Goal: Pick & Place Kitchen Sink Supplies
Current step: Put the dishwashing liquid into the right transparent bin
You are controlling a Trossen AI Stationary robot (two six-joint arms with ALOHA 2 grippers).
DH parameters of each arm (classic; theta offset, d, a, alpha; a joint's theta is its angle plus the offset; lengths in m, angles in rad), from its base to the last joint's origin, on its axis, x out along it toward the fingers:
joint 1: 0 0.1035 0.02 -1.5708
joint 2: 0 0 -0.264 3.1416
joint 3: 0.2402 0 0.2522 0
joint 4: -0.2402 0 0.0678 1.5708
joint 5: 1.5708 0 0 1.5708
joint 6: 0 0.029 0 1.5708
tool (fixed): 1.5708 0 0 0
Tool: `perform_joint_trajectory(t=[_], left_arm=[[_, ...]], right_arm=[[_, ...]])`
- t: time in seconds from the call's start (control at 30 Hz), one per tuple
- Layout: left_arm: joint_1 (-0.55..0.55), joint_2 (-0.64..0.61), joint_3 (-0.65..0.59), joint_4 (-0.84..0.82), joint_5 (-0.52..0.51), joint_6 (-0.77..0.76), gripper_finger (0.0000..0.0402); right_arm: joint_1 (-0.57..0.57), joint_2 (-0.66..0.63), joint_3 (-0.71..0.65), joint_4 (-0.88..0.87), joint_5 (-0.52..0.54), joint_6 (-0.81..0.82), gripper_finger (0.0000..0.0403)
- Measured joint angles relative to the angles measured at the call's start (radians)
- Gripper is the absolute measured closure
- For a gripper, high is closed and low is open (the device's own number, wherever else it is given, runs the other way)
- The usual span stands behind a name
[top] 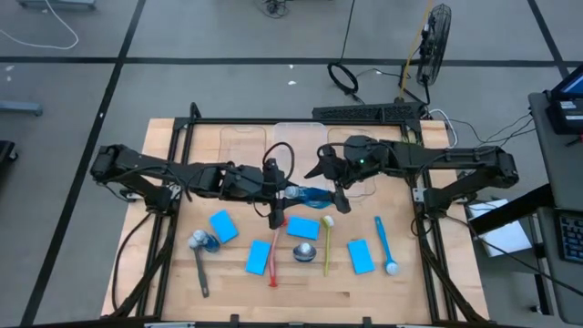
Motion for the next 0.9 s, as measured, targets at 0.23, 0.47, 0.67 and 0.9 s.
perform_joint_trajectory(t=[0.23, 0.47, 0.67, 0.9], left_arm=[[-0.002, 0.026, 0.001, 0.015, 0.014, -0.016, 0.0239], [-0.005, 0.031, 0.001, 0.016, 0.014, -0.017, 0.0239], [-0.005, 0.035, 0.001, 0.023, 0.013, -0.018, 0.0239], [-0.005, 0.035, 0.001, 0.025, 0.014, -0.018, 0.0239]], right_arm=[[0.001, 0.017, 0.000, -0.006, -0.007, 0.014, 0.0106], [0.001, 0.020, 0.001, -0.026, -0.008, 0.028, 0.0119], [0.004, 0.020, 0.001, -0.034, -0.011, 0.045, 0.0163], [0.008, 0.026, 0.000, -0.031, -0.036, 0.046, 0.0222]])
